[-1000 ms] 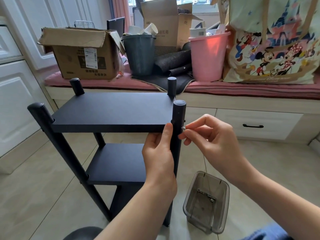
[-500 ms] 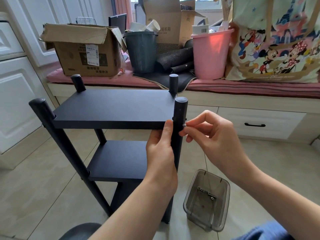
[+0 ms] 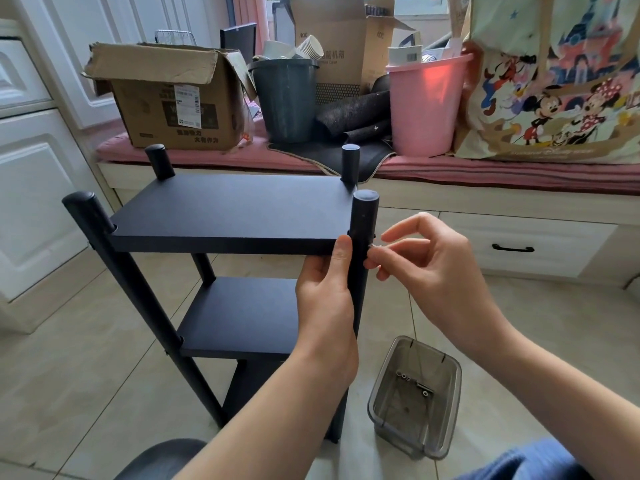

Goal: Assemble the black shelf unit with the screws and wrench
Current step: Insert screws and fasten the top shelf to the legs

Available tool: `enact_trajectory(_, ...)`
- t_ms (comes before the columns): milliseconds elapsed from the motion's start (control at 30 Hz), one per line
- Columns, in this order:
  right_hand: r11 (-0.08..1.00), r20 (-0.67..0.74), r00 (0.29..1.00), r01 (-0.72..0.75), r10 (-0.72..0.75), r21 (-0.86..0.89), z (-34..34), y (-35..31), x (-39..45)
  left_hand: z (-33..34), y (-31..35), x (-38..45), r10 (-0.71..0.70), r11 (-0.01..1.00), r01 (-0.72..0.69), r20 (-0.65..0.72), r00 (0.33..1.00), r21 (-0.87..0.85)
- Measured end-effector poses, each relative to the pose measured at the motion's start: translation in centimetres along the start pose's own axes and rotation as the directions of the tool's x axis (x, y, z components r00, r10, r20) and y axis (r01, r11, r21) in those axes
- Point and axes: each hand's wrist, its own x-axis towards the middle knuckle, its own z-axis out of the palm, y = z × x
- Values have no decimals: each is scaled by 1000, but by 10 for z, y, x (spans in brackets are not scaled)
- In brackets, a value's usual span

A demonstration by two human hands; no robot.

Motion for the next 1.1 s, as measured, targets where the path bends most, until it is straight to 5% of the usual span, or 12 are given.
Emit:
enact_trajectory(233,985,-51,997,53,-63,-164,1,0,-2,2,0,-1,-13,999,11,-47,999,-30)
enact_trajectory(1100,973,-106,992,42,-67,-226,3,-4,-5,4,-4,0,-38,998,41,-78,996,45)
